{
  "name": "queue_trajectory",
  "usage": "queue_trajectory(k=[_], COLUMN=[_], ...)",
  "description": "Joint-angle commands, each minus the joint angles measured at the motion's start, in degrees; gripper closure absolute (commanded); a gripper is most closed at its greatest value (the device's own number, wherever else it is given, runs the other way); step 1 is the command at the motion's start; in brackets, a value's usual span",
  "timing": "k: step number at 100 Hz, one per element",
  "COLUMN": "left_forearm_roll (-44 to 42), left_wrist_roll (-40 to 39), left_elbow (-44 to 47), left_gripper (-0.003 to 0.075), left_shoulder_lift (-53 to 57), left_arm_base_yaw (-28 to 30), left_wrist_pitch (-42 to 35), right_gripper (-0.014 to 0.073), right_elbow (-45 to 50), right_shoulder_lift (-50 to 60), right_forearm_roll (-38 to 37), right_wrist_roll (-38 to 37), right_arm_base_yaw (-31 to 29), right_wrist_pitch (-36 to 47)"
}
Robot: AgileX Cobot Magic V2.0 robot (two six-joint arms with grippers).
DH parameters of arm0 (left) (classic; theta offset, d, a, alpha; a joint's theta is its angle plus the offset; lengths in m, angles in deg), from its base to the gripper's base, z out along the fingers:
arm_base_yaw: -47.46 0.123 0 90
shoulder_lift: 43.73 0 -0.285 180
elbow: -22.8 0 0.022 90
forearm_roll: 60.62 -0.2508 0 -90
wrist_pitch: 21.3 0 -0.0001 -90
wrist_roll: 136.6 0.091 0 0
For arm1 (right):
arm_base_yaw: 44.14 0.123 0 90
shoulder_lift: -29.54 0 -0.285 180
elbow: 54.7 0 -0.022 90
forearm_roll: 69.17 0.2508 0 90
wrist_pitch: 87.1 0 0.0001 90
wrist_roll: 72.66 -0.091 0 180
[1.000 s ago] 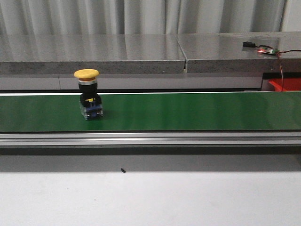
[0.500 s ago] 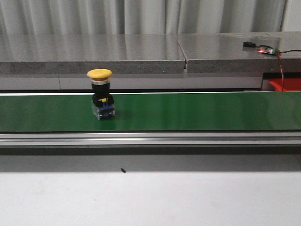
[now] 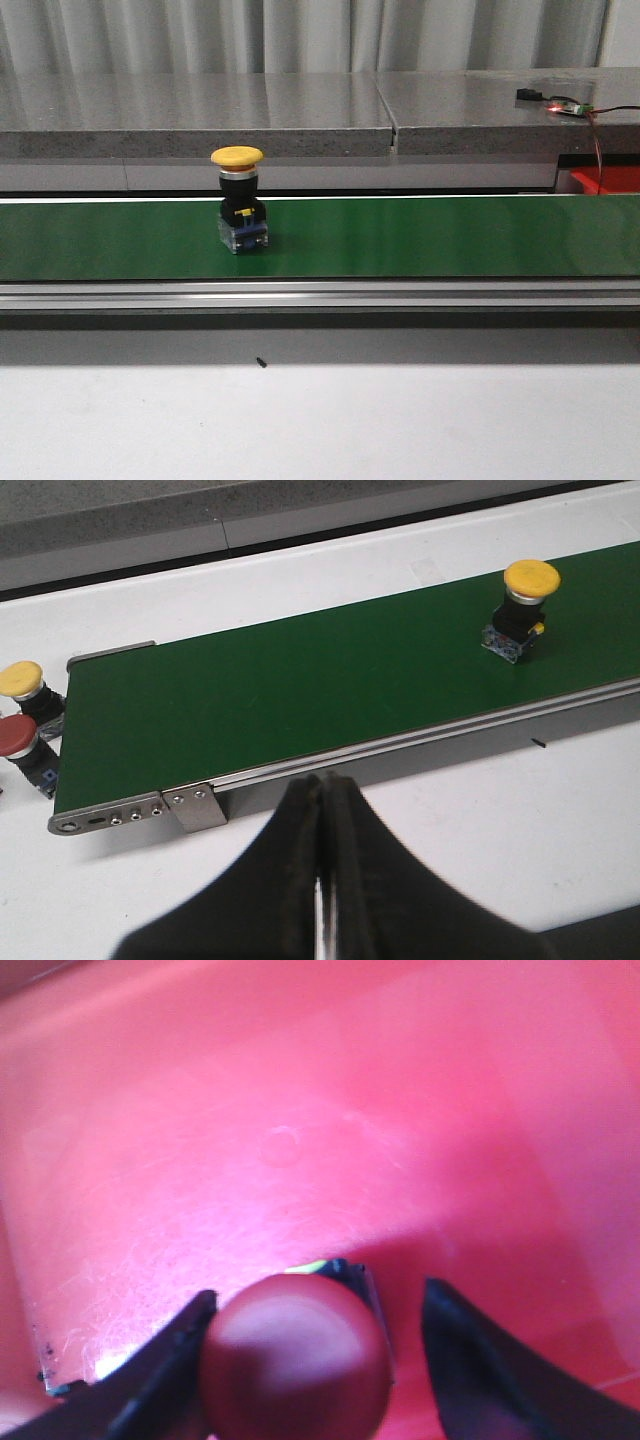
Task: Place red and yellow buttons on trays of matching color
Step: 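Carry the red button into the red tray and open the right gripper, then lower the right gripper onto the yellow button on the belt, grasp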
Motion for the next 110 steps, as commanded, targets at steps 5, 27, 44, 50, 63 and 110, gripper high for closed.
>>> queue_trajectory(k=[5,27,44,50,63,110], left_forearm_roll=[1.01,1.01,1.01,1.01,1.01,1.01], left_wrist_roll=[-0.45,-0.45,-0.45,-0.45,-0.45,-0.45], left_elbow=[-1.35,-1.35,-1.35,-1.35,-1.35,-1.35], left_gripper=[0.0739,0.0739,0.0739,0.0739,0.0739,0.0739], left_shoulder_lift=[-0.41,-0.41,-0.41,-0.41,-0.41,-0.41], left_arm_base_yaw=[-0.44,-0.44,-0.44,-0.44,-0.44,-0.44], left_wrist_pitch=[-3.97,-3.97,-3.97,-3.97,-3.97,-3.97], right_gripper=[0.0119,0.016,0.016,0.016,0.016,0.016], right_elbow=[-1.71,-1.71,-1.71,-1.71,-1.24,14.12], right_shoulder_lift=[3.12,6.22,10.44,12.28,16.32,36.6], right_forearm_roll=[0.72,0.72,0.72,0.77,0.77,0.72], right_wrist_roll=[0.02,0.9,1.18,1.18,1.18,1.18], right_arm_base_yaw=[-0.27,-0.27,-0.27,-0.15,1.09,7.18], right_wrist_pitch=[1.87,1.7,0.64,-0.52,-2.24,-1.41])
